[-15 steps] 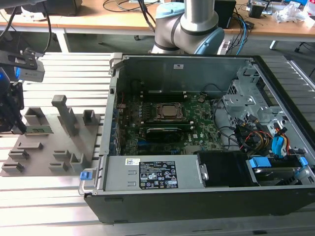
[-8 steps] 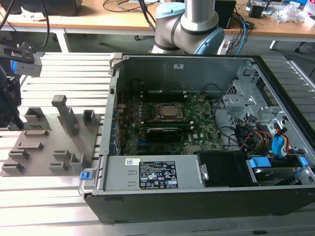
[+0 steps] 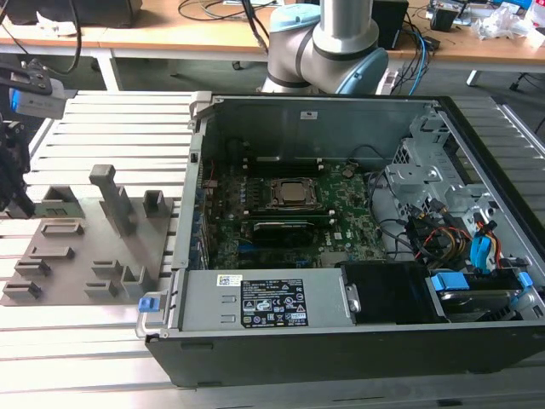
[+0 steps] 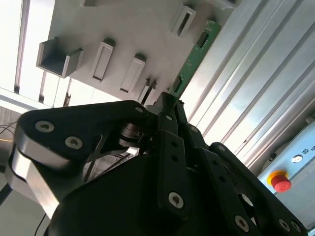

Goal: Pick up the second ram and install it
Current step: 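Pick up the second ram and move it above second insertion slot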

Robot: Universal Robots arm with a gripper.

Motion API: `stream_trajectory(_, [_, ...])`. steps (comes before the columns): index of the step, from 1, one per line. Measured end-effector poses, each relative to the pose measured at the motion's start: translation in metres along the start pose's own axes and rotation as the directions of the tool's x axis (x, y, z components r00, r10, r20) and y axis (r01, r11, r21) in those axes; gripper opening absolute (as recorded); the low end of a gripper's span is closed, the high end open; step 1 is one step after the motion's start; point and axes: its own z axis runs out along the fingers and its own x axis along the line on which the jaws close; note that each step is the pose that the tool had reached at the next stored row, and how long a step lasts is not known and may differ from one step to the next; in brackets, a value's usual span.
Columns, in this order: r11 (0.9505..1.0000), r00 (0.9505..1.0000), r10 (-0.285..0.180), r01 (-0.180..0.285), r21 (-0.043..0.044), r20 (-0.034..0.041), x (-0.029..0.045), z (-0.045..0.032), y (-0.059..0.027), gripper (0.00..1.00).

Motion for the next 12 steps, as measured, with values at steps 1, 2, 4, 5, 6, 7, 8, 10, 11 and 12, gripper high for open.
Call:
stream_trajectory(1, [1.0, 1.0, 0.0, 0.0, 0.0, 0.0, 0.0, -0.002, 0.0, 0.14])
stream_trajectory(2, [1.0, 1.0, 0.0, 0.0, 0.0001, 0.0, -0.0001, -0.0048, 0.0001, 0.14])
stream_trajectory(4, [1.0, 1.0, 0.0, 0.0, -0.0001, 0.0, -0.0001, -0.0079, 0.0001, 0.14])
stream_trajectory(5, [1.0, 1.0, 0.0, 0.0, 0.0001, 0.0001, -0.0001, -0.01, 0.0001, 0.14])
stream_trajectory(6, [1.0, 1.0, 0.0, 0.0, 0.0001, 0.0001, -0.0002, -0.0117, 0.0001, 0.14])
stream_trajectory(7, [1.0, 1.0, 0.0, 0.0, -0.0001, -0.0001, -0.0002, -0.0137, 0.0001, 0.14])
stream_trajectory(8, [1.0, 1.0, 0.0, 0.0, -0.0001, -0.0001, -0.0002, -0.0164, 0.0002, 0.14])
stream_trajectory(10, [1.0, 1.0, 0.0, 0.0, 0.0, 0.0, -0.0003, -0.0219, 0.0002, 0.14])
stream_trajectory(11, [1.0, 1.0, 0.0, 0.0, -0.0001, 0.0, -0.0003, -0.0244, 0.0003, 0.14])
stream_trajectory(12, [1.0, 1.0, 0.0, 0.0, 0.0, 0.0, -0.0004, -0.0266, 0.0003, 0.14])
